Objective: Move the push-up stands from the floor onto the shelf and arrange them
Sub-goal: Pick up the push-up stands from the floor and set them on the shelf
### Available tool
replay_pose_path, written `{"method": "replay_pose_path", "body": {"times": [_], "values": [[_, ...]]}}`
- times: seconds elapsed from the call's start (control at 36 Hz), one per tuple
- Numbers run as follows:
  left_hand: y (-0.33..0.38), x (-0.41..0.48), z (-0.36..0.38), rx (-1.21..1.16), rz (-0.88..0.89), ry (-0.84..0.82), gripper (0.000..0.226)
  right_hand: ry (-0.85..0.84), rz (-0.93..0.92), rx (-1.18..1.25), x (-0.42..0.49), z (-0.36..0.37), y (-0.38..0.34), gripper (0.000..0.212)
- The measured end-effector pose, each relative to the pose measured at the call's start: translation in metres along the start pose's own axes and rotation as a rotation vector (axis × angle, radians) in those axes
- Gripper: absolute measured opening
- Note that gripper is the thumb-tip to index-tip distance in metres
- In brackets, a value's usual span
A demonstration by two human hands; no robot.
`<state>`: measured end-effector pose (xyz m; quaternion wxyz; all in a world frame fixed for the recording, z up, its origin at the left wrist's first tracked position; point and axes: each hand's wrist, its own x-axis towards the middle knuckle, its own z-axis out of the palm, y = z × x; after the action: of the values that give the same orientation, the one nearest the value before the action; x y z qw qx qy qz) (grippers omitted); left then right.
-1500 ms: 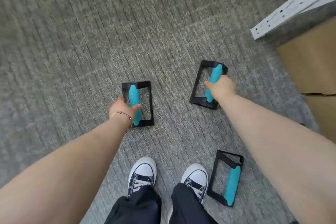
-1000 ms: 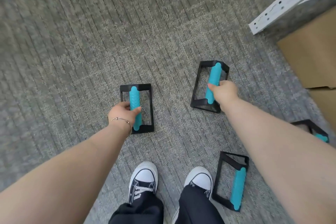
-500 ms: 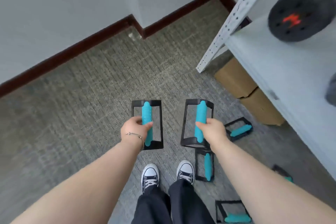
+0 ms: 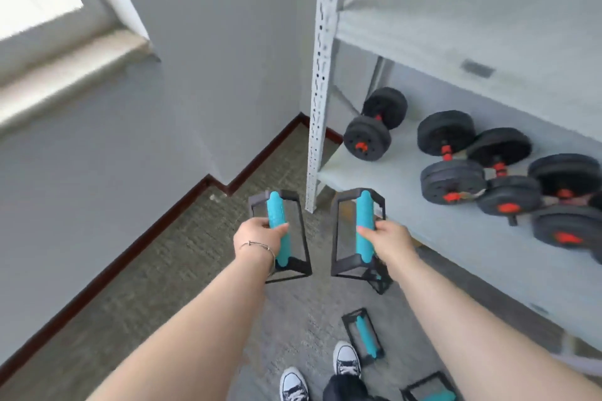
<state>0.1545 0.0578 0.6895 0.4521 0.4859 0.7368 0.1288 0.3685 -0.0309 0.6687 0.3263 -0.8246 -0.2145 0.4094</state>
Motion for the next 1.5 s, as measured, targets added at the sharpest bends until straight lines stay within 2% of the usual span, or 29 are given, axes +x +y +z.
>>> {"method": "replay_pose_path", "body": {"times": [0.17, 0.36, 0.44, 0.56, 0.61, 0.67, 0.78, 0.86, 0.94, 1.0, 1.14, 1.39, 1.5], "values": [[0.075, -0.043, -0.021, -0.004, 0.128, -0.074, 0.042, 0.074, -0.056, 0.171, -0.028, -0.068, -0.047, 0.040], [0.151, -0.080, -0.021, -0.063, 0.222, -0.077, 0.040, 0.121, -0.116, 0.241, -0.042, -0.141, -0.088, 0.043], [0.183, -0.093, -0.017, -0.089, 0.269, -0.076, 0.038, 0.089, -0.130, 0.304, -0.039, -0.172, -0.104, 0.052], [0.226, -0.112, -0.014, -0.169, 0.304, -0.126, 0.039, 0.037, -0.205, 0.341, -0.038, -0.210, -0.128, 0.046], [0.246, -0.119, -0.012, -0.217, 0.326, -0.135, 0.042, 0.017, -0.240, 0.353, -0.038, -0.228, -0.143, 0.052], [0.264, -0.124, -0.009, -0.250, 0.348, -0.139, 0.043, 0.016, -0.291, 0.377, -0.039, -0.243, -0.158, 0.043], [0.298, -0.130, -0.004, -0.287, 0.381, -0.154, 0.030, 0.080, -0.351, 0.399, -0.035, -0.269, -0.180, 0.023], [0.323, -0.131, 0.001, -0.279, 0.418, -0.158, 0.028, 0.108, -0.342, 0.412, -0.026, -0.286, -0.191, 0.039], [0.348, -0.127, 0.008, -0.289, 0.442, -0.183, 0.040, 0.147, -0.322, 0.439, -0.012, -0.302, -0.201, 0.053], [0.366, -0.122, 0.014, -0.284, 0.465, -0.209, 0.039, 0.171, -0.290, 0.463, -0.001, -0.310, -0.208, 0.059], [0.413, -0.100, 0.030, -0.303, 0.515, -0.278, 0.031, 0.247, -0.260, 0.507, 0.030, -0.322, -0.232, 0.031], [0.499, -0.035, 0.057, -0.222, 0.594, -0.371, 0.019, 0.371, -0.208, 0.557, 0.102, -0.340, -0.280, 0.023], [0.535, -0.003, 0.069, -0.203, 0.583, -0.392, 0.023, 0.420, -0.167, 0.543, 0.134, -0.344, -0.302, 0.024]]}}
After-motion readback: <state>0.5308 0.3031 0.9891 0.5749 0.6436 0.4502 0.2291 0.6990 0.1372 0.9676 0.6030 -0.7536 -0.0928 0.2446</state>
